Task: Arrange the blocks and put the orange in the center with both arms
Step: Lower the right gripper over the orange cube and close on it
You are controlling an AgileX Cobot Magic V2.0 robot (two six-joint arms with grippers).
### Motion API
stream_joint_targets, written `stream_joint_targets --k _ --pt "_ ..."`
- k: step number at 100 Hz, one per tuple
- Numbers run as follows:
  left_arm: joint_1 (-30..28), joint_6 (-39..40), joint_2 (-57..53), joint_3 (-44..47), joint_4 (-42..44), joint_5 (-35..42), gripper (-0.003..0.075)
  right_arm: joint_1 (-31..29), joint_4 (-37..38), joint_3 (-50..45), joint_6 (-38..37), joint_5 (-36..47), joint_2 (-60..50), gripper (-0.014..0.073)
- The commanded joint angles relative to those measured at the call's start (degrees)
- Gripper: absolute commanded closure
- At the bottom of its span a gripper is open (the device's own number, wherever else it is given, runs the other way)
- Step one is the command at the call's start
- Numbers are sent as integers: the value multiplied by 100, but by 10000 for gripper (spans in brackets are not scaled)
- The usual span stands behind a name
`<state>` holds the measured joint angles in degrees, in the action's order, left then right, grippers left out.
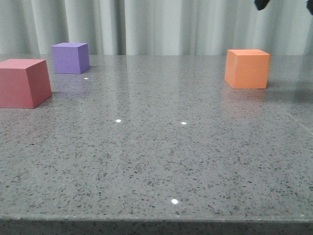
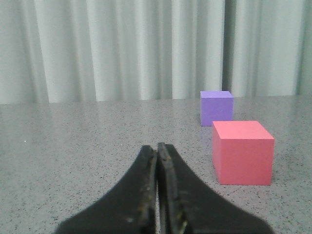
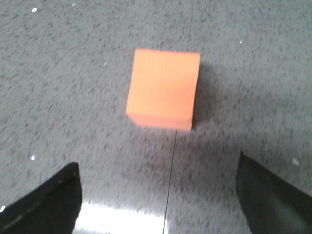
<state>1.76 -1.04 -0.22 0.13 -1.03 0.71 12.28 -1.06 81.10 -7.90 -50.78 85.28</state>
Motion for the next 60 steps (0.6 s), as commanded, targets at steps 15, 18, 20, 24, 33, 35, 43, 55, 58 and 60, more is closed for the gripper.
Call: stream_joint_targets --k 15,18,20,24,33,35,43,55,58,60 --pt "6 49 -204 250 -45 439 741 9 220 1010 63 235 667 -39" --pt "6 49 -204 250 -45 439 741 9 220 1088 63 224 776 -39" --pt "6 49 -204 250 -45 439 741 9 220 1139 63 217 839 -39" --pt "6 49 -204 250 -45 439 741 9 220 1221 63 196 934 -39" --pt "6 49 -204 250 -45 439 741 4 233 1301 63 214 1117 -39" --pt "6 49 -204 250 -45 439 741 4 232 1306 63 222 1150 -39" --pt "6 49 -204 250 -45 439 741 4 270 1338 63 232 1286 -39" --pt "6 49 -204 250 -45 439 741 4 279 1338 63 360 1487 -39" --pt "6 49 -204 250 -45 439 741 4 279 1338 63 393 1523 -39" --pt "6 49 -204 250 -45 439 741 4 279 1338 63 417 1554 -39"
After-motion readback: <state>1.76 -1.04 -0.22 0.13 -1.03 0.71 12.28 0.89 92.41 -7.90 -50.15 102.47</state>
